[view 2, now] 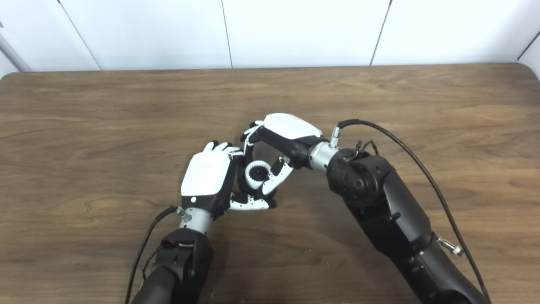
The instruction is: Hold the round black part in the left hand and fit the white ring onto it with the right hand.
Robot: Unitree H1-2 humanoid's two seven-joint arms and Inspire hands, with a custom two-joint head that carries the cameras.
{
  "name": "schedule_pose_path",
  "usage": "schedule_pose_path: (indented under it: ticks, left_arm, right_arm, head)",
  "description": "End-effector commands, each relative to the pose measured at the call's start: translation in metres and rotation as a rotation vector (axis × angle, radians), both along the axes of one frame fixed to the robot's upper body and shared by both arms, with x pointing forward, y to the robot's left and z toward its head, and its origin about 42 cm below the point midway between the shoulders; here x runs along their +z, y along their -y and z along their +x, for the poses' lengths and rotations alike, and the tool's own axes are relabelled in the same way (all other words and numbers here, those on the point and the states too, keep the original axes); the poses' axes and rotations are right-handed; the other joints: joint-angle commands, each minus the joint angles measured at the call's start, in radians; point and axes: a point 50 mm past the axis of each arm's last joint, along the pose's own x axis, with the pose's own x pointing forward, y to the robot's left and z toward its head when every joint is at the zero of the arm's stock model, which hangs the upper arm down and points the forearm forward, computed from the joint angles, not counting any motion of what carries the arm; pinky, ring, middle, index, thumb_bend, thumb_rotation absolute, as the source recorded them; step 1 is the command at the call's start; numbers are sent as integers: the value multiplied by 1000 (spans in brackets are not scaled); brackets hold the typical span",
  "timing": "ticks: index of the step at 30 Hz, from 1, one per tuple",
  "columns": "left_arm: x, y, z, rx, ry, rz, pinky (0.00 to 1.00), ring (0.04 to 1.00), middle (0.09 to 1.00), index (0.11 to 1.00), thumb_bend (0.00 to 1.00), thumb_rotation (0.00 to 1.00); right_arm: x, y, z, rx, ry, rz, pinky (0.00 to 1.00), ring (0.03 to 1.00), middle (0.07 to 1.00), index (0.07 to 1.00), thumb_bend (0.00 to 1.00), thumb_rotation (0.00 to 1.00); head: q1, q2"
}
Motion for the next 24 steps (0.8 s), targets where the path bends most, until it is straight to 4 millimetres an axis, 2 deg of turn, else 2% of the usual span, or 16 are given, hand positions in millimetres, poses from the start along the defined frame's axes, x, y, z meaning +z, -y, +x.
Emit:
schedule_pose_path:
  ticks: [1, 9, 24]
  left_arm:
    - [-22, 5, -11, -42, -159, 8, 975, 895, 796, 481, 525, 57]
    - [-21, 5, -11, -41, -155, 4, 978, 895, 797, 481, 525, 57]
    - [-23, 5, -8, -45, -153, 9, 974, 893, 800, 481, 525, 58]
  right_arm:
    - [13, 1, 5, 4, 66, 14, 964, 951, 842, 485, 523, 137]
    - [10, 2, 6, 9, 71, 22, 951, 941, 838, 484, 524, 139]
    - [19, 4, 6, 23, 91, -9, 964, 945, 851, 491, 524, 157]
  head:
    - [1, 0]
    - [2, 2]
    - [-5, -1]
